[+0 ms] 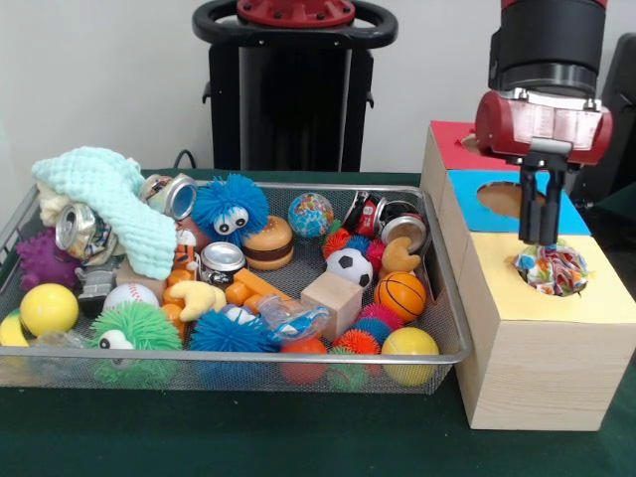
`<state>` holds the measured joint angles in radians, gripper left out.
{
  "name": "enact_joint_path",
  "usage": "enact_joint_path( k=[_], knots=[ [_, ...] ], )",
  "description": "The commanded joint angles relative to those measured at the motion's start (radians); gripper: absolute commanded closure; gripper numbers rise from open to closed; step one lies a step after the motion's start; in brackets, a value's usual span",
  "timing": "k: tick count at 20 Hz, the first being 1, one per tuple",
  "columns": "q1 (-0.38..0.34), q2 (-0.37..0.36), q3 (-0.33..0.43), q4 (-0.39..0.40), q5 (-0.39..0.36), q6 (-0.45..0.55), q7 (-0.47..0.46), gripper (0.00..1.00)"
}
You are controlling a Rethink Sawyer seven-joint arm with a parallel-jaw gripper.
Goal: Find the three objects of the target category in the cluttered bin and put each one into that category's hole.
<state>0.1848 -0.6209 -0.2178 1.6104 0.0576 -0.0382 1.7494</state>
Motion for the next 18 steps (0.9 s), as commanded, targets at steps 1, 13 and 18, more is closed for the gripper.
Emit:
enact_joint_path(
  k=[1,13,18],
  knots=[
    [0.007,0.059,0.087,-0.035,-0.036,0.105,0.076,1.0],
    [0.018,0.093,0.076,-0.051,-0.036,0.108,0.078,1.0],
    [0.019,0.104,0.073,-0.054,-0.038,0.097,0.08,1.0]
  ],
)
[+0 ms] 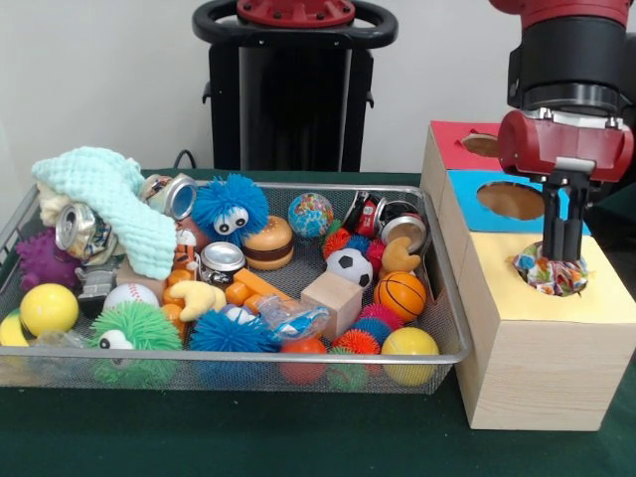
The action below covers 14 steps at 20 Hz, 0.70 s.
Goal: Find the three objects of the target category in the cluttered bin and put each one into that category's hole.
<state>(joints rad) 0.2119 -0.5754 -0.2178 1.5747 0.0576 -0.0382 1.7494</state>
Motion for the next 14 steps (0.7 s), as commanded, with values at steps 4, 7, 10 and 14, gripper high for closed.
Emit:
enact_joint_path(
  k=[4,7,10,14],
  knots=[
    [-0.004,0.067,0.063,-0.023,-0.034,0.096,0.082,1.0],
    [0.001,0.081,0.056,-0.032,-0.032,0.087,0.084,1.0],
    [0.008,0.098,0.046,-0.042,-0.028,0.079,0.088,1.0],
    [0.018,0.116,0.035,-0.054,-0.023,0.073,0.091,1.0]
  ],
)
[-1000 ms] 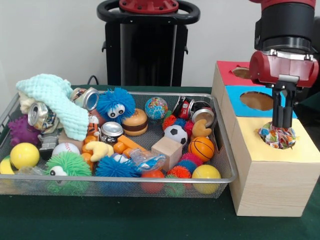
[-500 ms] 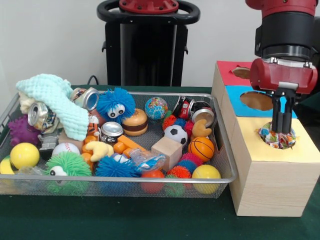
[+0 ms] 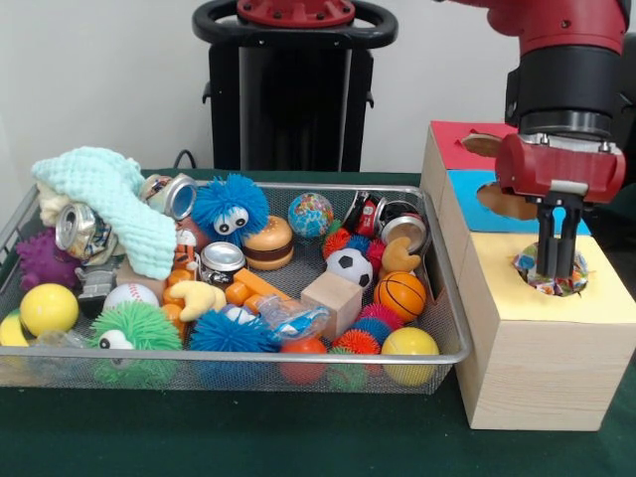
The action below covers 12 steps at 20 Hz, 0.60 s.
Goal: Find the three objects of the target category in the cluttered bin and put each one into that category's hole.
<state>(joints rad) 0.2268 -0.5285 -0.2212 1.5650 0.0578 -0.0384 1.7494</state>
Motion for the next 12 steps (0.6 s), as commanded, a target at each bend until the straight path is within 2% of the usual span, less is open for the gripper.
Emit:
enact_joint_path(
  k=[1,12],
  knots=[
    [0.006,0.076,0.035,-0.05,-0.021,0.073,0.091,1.0],
    [0.041,0.133,-0.004,-0.093,-0.006,0.067,0.101,1.0]
  ],
)
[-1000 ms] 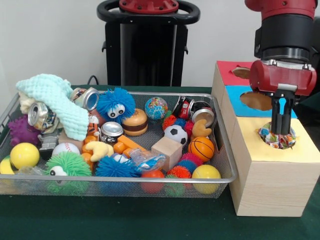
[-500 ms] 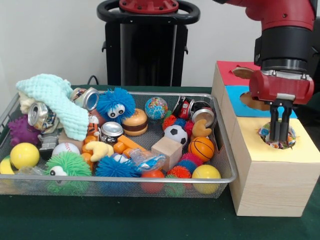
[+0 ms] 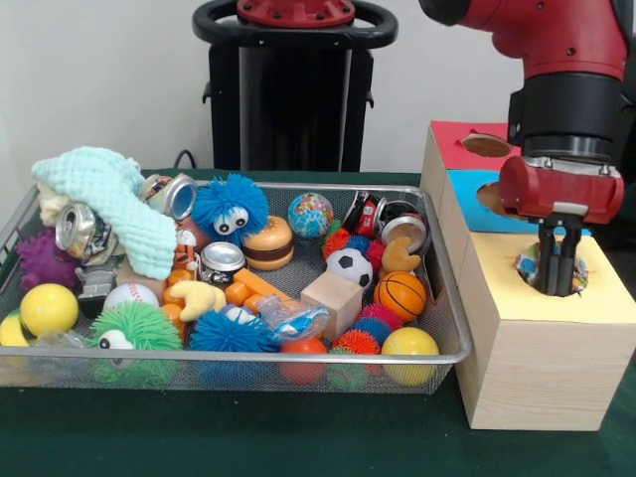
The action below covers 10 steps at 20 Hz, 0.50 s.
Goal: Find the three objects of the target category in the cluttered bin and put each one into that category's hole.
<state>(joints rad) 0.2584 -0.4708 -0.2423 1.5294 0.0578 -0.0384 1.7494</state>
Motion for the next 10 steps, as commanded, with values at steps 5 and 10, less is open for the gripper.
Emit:
enact_joint_path(
  k=[5,10],
  knots=[
    [0.023,0.107,0.002,-0.08,0.003,0.061,0.11,1.0],
    [0.031,0.12,-0.007,-0.089,0.004,0.053,0.117,1.0]
  ],
)
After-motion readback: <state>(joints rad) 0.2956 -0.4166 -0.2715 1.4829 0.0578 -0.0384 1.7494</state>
